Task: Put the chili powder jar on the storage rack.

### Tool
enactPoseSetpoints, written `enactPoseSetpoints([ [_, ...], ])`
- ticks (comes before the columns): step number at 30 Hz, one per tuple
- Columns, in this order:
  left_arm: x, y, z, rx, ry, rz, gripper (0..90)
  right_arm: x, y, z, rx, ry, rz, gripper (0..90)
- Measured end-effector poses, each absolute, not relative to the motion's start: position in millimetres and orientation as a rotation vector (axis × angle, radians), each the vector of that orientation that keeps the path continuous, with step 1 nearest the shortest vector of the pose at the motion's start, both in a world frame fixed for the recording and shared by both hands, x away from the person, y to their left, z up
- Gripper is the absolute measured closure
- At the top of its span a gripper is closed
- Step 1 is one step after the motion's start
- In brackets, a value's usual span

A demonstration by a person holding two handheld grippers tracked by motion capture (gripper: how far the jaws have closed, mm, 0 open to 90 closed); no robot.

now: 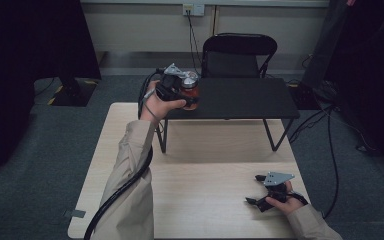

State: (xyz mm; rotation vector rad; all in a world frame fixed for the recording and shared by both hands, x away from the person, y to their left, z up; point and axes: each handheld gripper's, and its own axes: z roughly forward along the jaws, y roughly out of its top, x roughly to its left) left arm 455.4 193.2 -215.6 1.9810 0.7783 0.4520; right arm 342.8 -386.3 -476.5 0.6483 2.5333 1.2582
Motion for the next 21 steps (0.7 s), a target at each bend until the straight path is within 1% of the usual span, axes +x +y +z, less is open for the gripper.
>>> enactPoseSetpoints([
  [21,476.8,169.8,-230.4,1.981,0.895,0.486,31.0,342.5,-387.4,-476.9,0.641,2.534,1.261,0.0],
])
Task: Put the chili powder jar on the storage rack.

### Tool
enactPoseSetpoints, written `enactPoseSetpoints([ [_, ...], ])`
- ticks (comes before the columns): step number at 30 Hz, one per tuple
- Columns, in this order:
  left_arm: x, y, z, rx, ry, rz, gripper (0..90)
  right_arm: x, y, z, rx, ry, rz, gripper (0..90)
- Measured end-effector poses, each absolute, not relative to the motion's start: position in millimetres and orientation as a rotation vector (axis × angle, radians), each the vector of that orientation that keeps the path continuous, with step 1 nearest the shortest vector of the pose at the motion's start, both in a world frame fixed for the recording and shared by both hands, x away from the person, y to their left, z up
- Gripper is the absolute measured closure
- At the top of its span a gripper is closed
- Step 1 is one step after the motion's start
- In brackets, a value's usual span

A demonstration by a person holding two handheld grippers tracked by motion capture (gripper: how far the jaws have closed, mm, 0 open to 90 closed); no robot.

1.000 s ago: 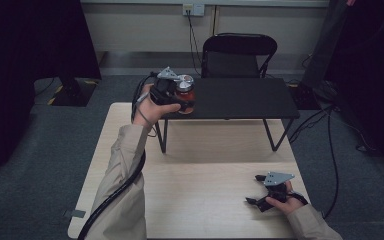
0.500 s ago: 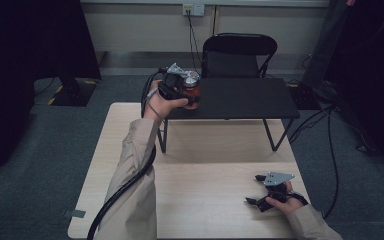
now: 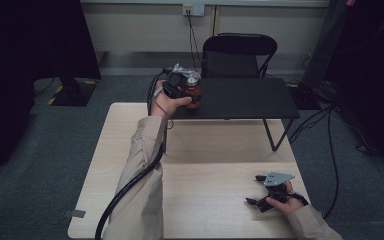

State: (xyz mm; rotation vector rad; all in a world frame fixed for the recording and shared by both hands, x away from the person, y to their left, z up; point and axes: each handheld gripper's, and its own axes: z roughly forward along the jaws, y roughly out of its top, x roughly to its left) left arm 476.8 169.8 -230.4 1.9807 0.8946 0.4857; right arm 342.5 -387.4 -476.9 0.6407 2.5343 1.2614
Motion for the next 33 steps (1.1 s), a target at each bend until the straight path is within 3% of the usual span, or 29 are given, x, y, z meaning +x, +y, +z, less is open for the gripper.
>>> enactPoseSetpoints([
  [33,485.2,160.9,-241.4,1.977,0.943,0.511,30.9,342.0,-387.9,-476.5,0.638,2.538,1.26,0.0],
])
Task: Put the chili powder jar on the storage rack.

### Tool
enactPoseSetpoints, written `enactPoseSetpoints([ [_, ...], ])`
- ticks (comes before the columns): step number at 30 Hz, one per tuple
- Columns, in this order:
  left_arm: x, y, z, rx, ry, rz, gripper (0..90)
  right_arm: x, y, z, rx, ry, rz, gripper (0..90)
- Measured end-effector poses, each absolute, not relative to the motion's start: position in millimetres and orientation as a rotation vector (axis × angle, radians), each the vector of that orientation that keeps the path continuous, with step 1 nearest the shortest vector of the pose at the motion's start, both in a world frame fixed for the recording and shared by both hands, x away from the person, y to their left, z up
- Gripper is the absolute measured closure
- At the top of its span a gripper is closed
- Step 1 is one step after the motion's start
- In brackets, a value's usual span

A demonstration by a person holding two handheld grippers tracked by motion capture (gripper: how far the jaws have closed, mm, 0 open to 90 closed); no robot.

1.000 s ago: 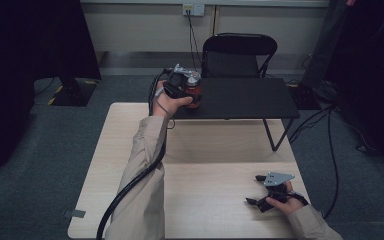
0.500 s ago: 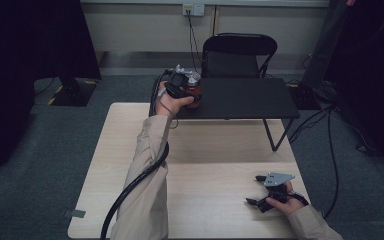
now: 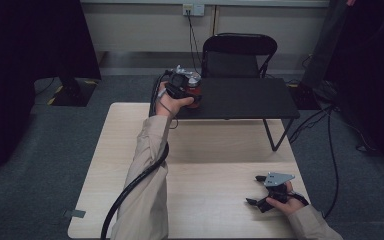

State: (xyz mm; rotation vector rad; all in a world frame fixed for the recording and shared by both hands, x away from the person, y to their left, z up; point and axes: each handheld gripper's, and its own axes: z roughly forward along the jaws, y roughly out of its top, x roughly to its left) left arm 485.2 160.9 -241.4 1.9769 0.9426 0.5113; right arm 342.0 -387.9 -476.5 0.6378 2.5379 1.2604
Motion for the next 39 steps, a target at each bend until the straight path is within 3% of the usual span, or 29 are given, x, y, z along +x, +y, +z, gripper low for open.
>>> enactPoseSetpoints([
  [9,485.0,162.7,-243.3,1.975,0.926,0.515,30.6,341.9,-388.1,-476.7,0.637,2.538,1.261,0.0],
  [20,473.2,170.5,-237.3,1.966,0.929,0.524,3.5,341.5,-388.5,-476.8,0.637,2.538,1.263,0.0],
  [39,423.0,208.4,-245.9,1.978,0.815,0.509,1.1,341.0,-388.3,-476.7,0.637,2.538,1.261,0.0],
])
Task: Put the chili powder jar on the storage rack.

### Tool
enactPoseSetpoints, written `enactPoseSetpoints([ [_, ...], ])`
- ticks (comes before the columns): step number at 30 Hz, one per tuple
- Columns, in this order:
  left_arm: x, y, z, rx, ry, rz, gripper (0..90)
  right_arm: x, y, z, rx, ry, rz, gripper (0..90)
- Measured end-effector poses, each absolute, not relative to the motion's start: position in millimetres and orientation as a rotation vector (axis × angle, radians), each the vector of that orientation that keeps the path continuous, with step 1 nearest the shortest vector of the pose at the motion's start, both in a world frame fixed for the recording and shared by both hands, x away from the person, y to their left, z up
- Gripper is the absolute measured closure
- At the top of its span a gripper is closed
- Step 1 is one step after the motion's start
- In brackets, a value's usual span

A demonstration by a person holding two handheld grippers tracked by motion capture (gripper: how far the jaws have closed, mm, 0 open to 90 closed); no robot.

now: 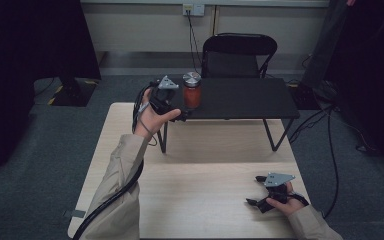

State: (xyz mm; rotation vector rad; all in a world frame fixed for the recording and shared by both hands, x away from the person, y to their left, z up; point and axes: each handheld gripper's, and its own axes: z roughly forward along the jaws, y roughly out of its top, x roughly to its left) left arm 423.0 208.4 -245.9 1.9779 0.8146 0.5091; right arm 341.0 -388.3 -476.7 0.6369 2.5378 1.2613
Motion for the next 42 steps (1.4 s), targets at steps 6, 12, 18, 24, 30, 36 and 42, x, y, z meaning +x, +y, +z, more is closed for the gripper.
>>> enactPoseSetpoints([
  [6,403.7,222.8,-256.8,1.971,0.781,0.499,1.1,341.2,-388.2,-476.5,0.637,2.539,1.261,0.0],
  [12,389.2,231.1,-264.6,1.998,0.758,0.496,1.1,341.1,-388.3,-476.6,0.638,2.538,1.261,0.0],
  [18,372.4,238.2,-274.8,1.999,0.737,0.485,1.1,340.9,-388.2,-476.8,0.638,2.537,1.262,0.0],
  [24,349.9,245.9,-292.1,1.995,0.71,0.476,1.1,340.4,-388.5,-477.4,0.638,2.534,1.265,0.0],
  [30,335.4,252.7,-314.3,1.999,0.706,0.451,1.0,339.4,-388.8,-477.7,0.64,2.532,1.266,0.0],
  [36,321.9,261.5,-333.8,1.994,0.727,0.427,1.0,338.1,-388.7,-477.6,0.647,2.529,1.264,0.0],
  [42,311.1,267.3,-350.5,2.009,0.749,0.415,1.0,336.3,-389.6,-477.9,0.649,2.527,1.265,0.0],
])
